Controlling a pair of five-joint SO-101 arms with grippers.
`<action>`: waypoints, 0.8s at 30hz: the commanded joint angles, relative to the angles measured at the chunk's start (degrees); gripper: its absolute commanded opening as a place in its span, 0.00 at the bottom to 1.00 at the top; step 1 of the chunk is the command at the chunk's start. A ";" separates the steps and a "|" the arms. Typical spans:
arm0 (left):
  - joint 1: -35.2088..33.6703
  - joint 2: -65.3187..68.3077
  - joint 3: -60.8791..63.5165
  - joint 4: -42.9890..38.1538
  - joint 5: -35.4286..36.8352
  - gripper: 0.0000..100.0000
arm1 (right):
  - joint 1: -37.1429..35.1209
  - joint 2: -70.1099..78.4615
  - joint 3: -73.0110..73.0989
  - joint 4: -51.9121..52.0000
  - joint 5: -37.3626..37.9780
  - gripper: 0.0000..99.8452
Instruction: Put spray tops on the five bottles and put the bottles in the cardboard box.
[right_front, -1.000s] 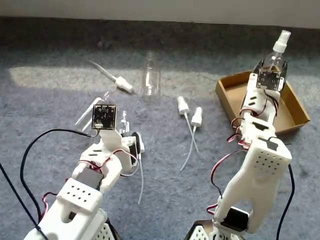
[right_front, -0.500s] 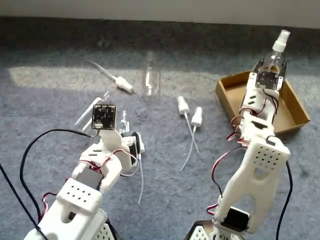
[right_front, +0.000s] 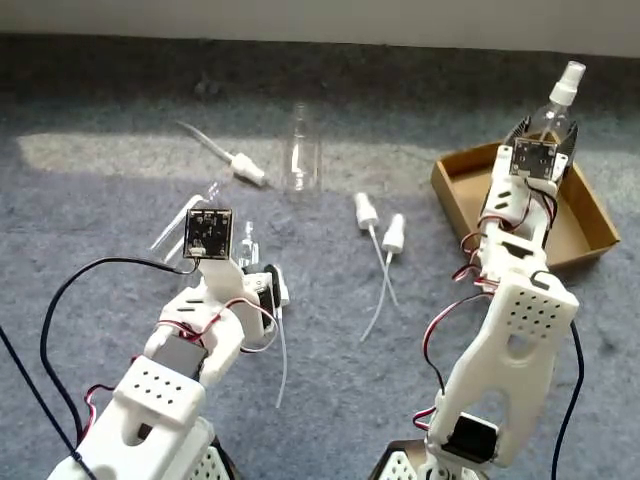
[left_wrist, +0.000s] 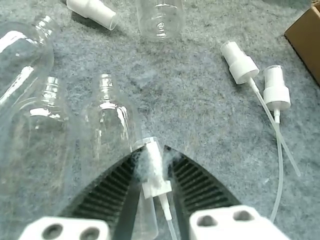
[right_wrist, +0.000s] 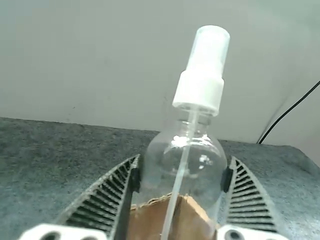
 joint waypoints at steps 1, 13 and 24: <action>-0.84 -0.92 -0.40 -1.23 -0.18 0.02 | 0.75 -0.84 -1.80 -1.10 0.00 0.22; -0.92 -0.92 -0.40 -1.23 -0.18 0.01 | 0.84 -1.10 3.38 -1.10 0.09 0.28; -0.92 -0.92 -0.40 -1.23 -0.18 0.01 | 1.01 -1.19 4.44 -1.80 6.68 0.28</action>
